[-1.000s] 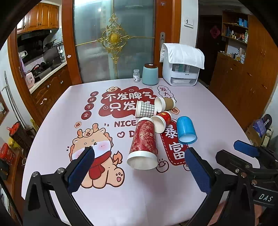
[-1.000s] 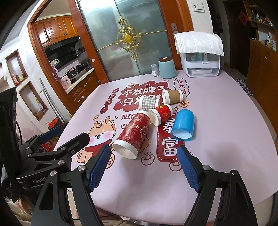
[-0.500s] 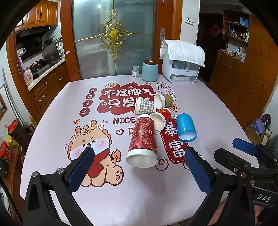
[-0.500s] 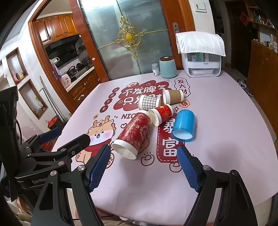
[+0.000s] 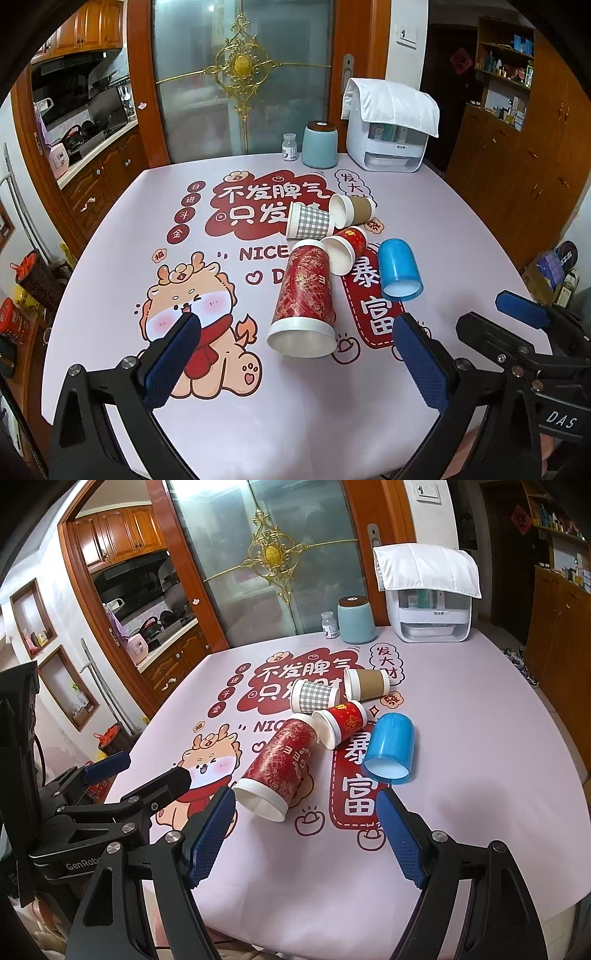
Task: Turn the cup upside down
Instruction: 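Move the left gripper toward the large red patterned cup lying sideways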
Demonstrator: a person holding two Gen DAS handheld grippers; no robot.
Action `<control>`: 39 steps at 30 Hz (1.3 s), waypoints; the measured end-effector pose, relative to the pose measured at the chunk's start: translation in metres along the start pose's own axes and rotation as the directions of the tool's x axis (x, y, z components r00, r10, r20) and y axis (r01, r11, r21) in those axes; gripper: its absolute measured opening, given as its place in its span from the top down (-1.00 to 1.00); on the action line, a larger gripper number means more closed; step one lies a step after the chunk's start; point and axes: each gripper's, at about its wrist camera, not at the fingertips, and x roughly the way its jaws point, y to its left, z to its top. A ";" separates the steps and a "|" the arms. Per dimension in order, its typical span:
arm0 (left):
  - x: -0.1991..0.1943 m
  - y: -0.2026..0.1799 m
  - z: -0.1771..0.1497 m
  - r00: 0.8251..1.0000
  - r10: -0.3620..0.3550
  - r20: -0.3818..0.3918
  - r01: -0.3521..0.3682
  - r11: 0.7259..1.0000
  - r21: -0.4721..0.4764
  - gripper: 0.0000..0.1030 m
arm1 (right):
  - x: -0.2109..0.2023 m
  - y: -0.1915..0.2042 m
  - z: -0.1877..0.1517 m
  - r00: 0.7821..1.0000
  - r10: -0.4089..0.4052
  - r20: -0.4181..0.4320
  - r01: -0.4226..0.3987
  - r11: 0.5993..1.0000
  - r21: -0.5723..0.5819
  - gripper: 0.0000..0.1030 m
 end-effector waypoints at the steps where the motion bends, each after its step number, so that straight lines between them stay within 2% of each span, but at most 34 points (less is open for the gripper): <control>1: 0.001 0.000 0.000 1.000 0.000 0.000 0.000 1.000 0.000 -0.99 | -0.001 0.001 -0.001 1.000 0.000 0.002 0.000 1.000 0.000 -0.56; 10: 0.022 0.004 0.006 0.999 -0.003 -0.039 0.003 1.000 0.012 -0.99 | 0.012 -0.008 0.005 1.000 -0.005 -0.010 0.005 1.000 0.005 -0.56; 15: 0.059 0.015 0.024 0.988 -0.036 -0.150 0.038 0.999 0.014 -0.99 | 0.032 -0.021 0.016 0.999 -0.001 -0.040 0.003 0.999 0.033 -0.56; 20: 0.108 0.030 0.042 0.962 -0.049 -0.268 0.053 0.999 0.007 -0.99 | 0.062 -0.037 0.031 0.996 0.004 -0.086 0.001 0.998 0.068 -0.56; 25: 0.158 0.040 0.052 0.912 -0.126 -0.391 0.119 0.992 -0.042 -0.99 | 0.093 -0.052 0.044 0.992 0.013 -0.126 0.001 0.994 0.112 -0.55; 32: 0.219 0.034 0.062 0.819 -0.225 -0.528 0.190 0.974 -0.121 -0.91 | 0.149 -0.071 0.055 0.978 0.020 -0.206 0.016 0.985 0.170 -0.55; 33: 0.227 0.030 0.063 0.804 -0.231 -0.548 0.196 0.973 -0.122 -0.91 | 0.153 -0.072 0.055 0.978 0.016 -0.208 0.021 0.985 0.171 -0.55; 36: 0.241 0.021 0.065 0.775 -0.228 -0.590 0.207 0.973 -0.104 -0.89 | 0.163 -0.075 0.054 0.976 0.012 -0.217 0.027 0.985 0.173 -0.55; 39: 0.253 0.010 0.068 0.760 -0.197 -0.619 0.205 0.977 -0.060 -0.81 | 0.169 -0.077 0.052 0.975 0.005 -0.222 0.033 0.985 0.168 -0.55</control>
